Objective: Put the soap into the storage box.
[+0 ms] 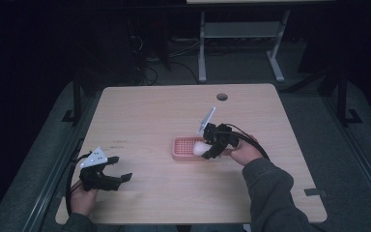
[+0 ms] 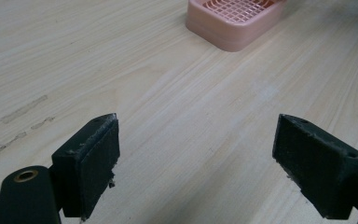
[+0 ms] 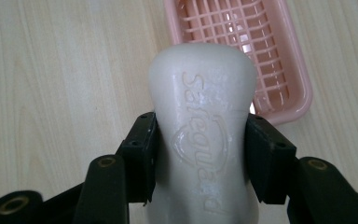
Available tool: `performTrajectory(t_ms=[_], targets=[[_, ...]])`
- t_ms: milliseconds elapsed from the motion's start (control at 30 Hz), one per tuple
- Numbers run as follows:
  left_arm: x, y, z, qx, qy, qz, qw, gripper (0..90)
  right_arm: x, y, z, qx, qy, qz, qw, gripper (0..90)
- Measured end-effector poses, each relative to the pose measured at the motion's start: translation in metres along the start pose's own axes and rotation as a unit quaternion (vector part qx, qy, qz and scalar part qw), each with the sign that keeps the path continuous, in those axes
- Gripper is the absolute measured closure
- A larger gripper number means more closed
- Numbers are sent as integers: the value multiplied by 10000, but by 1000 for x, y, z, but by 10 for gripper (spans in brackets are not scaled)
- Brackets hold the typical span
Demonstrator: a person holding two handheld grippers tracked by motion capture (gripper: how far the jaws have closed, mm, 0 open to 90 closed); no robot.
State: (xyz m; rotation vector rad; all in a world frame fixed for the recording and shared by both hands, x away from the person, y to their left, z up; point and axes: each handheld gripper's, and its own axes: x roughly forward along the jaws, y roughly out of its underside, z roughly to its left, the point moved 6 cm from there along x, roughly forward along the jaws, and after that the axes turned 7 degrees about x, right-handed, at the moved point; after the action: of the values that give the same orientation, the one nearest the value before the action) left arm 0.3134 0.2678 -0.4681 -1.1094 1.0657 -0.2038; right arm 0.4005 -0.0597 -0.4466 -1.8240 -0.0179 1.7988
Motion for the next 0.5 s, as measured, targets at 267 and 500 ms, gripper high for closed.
performTrajectory(t_ms=[267,500], targets=[[0,0,0,0,1,-8,10000,140,4,-12,-2,-56,-2,26,10000,485],[0,0,0,-6,1,-10,10000,140,5,-22,-5,-88,20,28,10000,485]])
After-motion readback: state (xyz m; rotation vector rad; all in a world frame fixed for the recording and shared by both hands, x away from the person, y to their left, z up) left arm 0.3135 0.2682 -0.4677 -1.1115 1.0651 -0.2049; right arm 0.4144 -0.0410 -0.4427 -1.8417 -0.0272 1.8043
